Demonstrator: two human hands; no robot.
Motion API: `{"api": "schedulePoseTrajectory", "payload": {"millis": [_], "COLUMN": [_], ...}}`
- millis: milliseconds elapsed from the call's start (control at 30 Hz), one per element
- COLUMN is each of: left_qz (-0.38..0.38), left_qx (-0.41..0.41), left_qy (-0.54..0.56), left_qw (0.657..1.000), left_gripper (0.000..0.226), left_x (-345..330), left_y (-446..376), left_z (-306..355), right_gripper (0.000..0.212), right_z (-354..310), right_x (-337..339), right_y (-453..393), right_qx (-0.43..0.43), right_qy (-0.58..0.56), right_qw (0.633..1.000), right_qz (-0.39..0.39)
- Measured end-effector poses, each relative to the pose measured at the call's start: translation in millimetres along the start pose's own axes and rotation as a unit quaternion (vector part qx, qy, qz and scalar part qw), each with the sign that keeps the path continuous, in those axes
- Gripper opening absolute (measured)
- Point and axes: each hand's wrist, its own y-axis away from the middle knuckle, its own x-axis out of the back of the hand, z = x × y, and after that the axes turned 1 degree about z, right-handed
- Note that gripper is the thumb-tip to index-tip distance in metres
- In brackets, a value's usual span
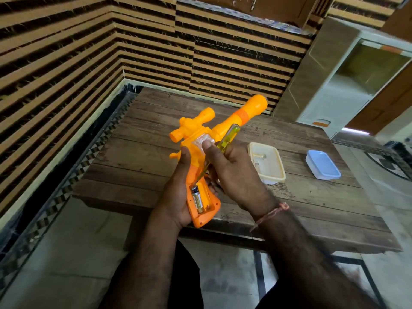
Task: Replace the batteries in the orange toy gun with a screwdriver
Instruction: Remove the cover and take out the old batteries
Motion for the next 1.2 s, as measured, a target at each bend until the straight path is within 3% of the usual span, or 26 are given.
{"api": "schedulePoseTrajectory", "payload": {"millis": [233,367,533,700,800,867,967,1100,1200], "left_qz": [-0.015,-0.006,-0.003,-0.008,-0.016,-0.029,-0.035,0.013,0.017], "left_qx": [0.015,0.016,-0.021,-0.027,-0.026,-0.014,0.018,0.037,0.023], "left_qy": [0.028,0.045,0.019,0.018,0.02,0.033,0.065,0.047,0.018], "left_qw": [0.999,0.999,1.0,0.999,0.999,0.999,0.997,0.998,0.999], "left_gripper": [0.072,0.06,0.094,0.092,0.092,0.079,0.048,0.014,0.012], "left_x": [1.1,10.6,10.5,12.0,10.8,9.0,2.8,4.8,6.0], "left_y": [-2.2,-6.4,-1.7,-2.1,-2.0,-1.5,1.5,-1.0,-0.8], "left_z": [2.2,-0.8,0.4,1.9,3.8,3.9,6.5,4.1,3.4], "right_gripper": [0.043,0.042,0.05,0.048,0.027,0.016,0.008,0.023,0.026], "right_z": [-2.4,1.8,5.6,8.5,2.6,5.3,23.0,30.0,27.6], "right_x": [2.6,4.3,6.7,8.2,12.0,9.4,-7.3,-30.3,-33.3], "right_y": [5.2,12.4,18.5,20.2,30.7,42.2,57.2,61.3,56.4], "right_qx": [-0.007,0.019,0.032,0.037,0.055,0.08,0.135,0.11,0.069], "right_qy": [-0.029,-0.048,-0.055,-0.068,-0.14,-0.133,0.011,0.102,0.117], "right_qw": [1.0,0.999,0.998,0.997,0.987,0.984,0.984,0.981,0.981], "right_qz": [-0.003,0.005,0.02,0.024,0.049,0.086,0.116,0.123,0.138]}}
